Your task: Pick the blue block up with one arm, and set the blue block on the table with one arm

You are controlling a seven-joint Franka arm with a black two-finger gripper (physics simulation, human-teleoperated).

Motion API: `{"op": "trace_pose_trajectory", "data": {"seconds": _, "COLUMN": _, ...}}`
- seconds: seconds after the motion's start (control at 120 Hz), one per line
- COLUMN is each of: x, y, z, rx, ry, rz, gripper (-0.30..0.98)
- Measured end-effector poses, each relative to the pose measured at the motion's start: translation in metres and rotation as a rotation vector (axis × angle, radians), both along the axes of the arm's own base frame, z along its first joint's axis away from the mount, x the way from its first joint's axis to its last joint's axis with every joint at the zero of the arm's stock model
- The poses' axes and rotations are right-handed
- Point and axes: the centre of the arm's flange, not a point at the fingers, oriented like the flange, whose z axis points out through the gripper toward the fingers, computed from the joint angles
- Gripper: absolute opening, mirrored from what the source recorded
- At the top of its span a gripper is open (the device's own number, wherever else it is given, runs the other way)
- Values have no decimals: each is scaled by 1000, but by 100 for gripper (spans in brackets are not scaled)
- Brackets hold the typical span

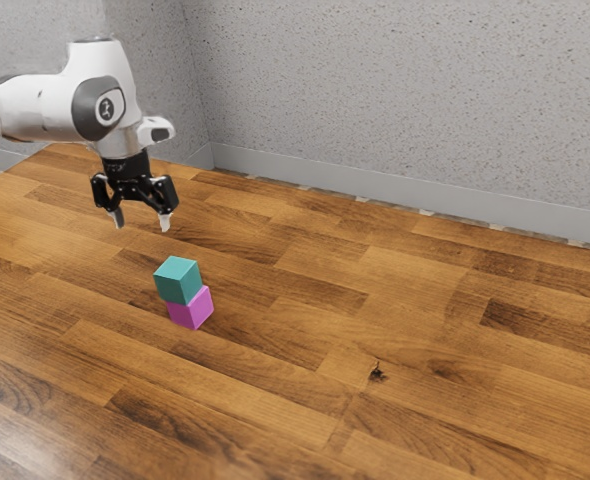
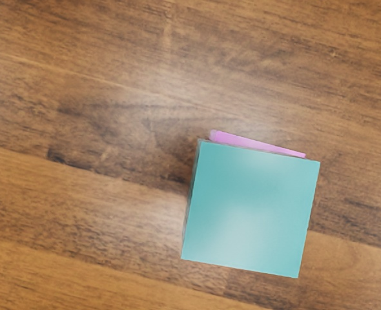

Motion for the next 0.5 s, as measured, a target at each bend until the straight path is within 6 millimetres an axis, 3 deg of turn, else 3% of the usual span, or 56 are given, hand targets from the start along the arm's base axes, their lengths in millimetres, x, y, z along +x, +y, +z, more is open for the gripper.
{"op": "trace_pose_trajectory", "data": {"seconds": 0.083, "x": -4, "y": 2, "z": -31, "rx": 18, "ry": -22, "rz": -15, "gripper": 69}}
{"op": "trace_pose_trajectory", "data": {"seconds": 0.25, "x": 4, "y": -6, "z": -38, "rx": 40, "ry": -98, "rz": -137, "gripper": 69}}
{"op": "trace_pose_trajectory", "data": {"seconds": 0.392, "x": 17, "y": -2, "z": -67, "rx": 33, "ry": -115, "rz": -185, "gripper": 69}}
{"op": "trace_pose_trajectory", "data": {"seconds": 0.5, "x": 30, "y": 4, "z": -78, "rx": 40, "ry": -134, "rz": -182, "gripper": 69}}
